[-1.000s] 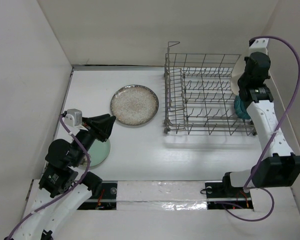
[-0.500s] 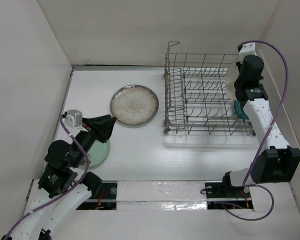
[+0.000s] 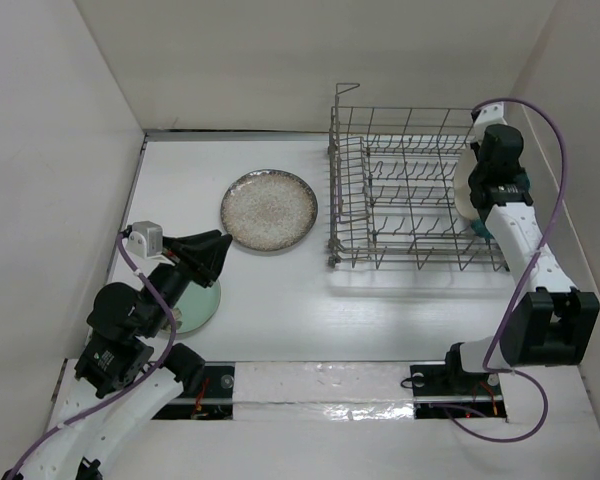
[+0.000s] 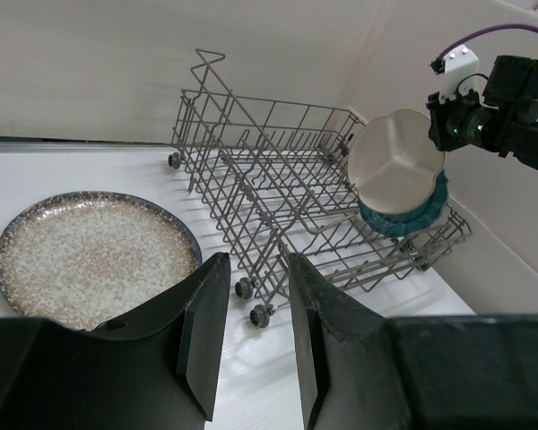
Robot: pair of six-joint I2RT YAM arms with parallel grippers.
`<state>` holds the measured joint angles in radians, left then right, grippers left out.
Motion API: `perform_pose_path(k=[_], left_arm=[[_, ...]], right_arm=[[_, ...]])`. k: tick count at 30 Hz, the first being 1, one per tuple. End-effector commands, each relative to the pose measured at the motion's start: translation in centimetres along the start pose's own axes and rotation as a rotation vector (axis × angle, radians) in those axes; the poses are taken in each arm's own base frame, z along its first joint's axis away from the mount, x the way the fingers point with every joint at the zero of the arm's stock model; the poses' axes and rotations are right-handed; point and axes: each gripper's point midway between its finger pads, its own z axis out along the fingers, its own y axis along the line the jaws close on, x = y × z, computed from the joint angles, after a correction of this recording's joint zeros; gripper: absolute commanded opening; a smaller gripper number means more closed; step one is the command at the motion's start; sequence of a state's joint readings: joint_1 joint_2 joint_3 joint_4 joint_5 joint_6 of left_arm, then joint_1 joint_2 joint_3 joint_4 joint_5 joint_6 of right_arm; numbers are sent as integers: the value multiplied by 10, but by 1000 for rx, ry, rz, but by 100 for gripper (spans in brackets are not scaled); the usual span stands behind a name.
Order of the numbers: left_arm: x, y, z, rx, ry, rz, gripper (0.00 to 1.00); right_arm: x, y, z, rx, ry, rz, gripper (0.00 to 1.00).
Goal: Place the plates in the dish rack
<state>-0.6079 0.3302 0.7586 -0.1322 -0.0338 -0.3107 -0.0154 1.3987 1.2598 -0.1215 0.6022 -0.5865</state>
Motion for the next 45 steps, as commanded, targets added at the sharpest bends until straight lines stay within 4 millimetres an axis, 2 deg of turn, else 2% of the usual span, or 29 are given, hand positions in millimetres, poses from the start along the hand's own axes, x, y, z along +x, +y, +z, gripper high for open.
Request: perform_pose_path(k=[1,4,26,29,30,37,42,45], left_arm=[[-10,-3,-1,13,-42,10,29],[-9,-2,-1,11,-42,10,29],[-9,-1,-2,8,-49,8,29],[-10,-2,-3,10,-52,8,29],[-10,-2,-3,10,-52,8,29],[-10,-1,-3,8,-52,8,30],[-9,-1,-3,9,-50,8,30],[-8,-1,-3,7,-48,8,30]], right_arm=[[-51,-63,-25,161,-198,149,0],[-46,-66,-26,168,-198,131,0],[-17,-23,-29,120,-151,43,1],[-17,-17,-31,125,-152,41,7],[-10,-15,-30,132,-138,22,10],[-1,-5,-32,165,-116,14,17],[-8,5,-34,149,-125,44,24],[-5,11,-26,149,-89,35,28]])
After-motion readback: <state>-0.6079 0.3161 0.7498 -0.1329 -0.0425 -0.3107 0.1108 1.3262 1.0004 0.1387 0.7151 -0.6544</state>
